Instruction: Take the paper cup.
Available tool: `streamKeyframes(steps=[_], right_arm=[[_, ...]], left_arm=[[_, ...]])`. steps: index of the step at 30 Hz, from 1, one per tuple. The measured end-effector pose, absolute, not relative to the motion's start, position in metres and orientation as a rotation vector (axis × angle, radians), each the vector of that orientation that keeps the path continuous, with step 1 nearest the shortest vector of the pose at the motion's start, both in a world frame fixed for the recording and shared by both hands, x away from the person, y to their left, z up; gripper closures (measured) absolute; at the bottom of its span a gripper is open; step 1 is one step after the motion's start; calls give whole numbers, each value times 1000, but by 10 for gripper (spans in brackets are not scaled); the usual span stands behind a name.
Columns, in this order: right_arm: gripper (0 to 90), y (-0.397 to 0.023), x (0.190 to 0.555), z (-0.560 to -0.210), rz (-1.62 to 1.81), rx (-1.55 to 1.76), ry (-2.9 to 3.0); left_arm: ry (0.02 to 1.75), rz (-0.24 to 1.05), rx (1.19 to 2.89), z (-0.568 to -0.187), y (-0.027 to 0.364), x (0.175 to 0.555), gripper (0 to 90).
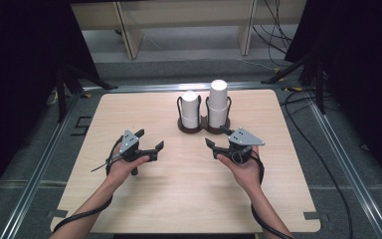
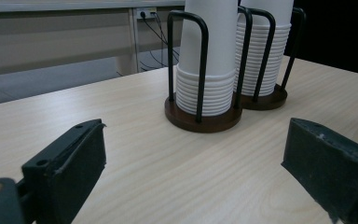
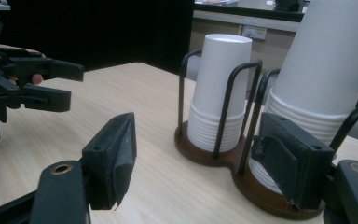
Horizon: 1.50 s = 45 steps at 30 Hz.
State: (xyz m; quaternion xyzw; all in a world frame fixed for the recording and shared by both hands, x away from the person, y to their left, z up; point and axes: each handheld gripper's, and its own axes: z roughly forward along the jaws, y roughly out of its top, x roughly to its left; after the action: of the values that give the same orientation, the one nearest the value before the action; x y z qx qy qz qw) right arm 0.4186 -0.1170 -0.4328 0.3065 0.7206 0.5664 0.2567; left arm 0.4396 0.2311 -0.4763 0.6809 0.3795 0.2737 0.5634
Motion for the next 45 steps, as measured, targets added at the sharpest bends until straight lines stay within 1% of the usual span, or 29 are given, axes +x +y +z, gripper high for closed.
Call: streamKeyframes(steps=[8, 10, 15, 22, 31, 36, 45], right_arm=[[306, -106, 440, -424, 1522, 778, 1946], [310, -102, 445, -422, 1550, 816, 1957], [321, -92, 461, -417, 1519, 759, 1955], [333, -81, 481, -413, 1516, 775, 1965], [341, -69, 499, -408, 1501, 810, 1970], [346, -63, 507, -406, 1494, 786, 1966], [348, -53, 520, -406, 1473, 793, 1972]], left_arm=[[853, 611, 1654, -477, 211, 469, 88], [846, 622, 1669, -477, 206, 476, 94], [827, 642, 1686, -477, 194, 490, 111], [800, 654, 1733, -480, 181, 510, 123], [795, 643, 1761, -484, 167, 530, 143], [782, 657, 1783, -485, 159, 537, 143], [790, 641, 1795, -489, 150, 546, 147]])
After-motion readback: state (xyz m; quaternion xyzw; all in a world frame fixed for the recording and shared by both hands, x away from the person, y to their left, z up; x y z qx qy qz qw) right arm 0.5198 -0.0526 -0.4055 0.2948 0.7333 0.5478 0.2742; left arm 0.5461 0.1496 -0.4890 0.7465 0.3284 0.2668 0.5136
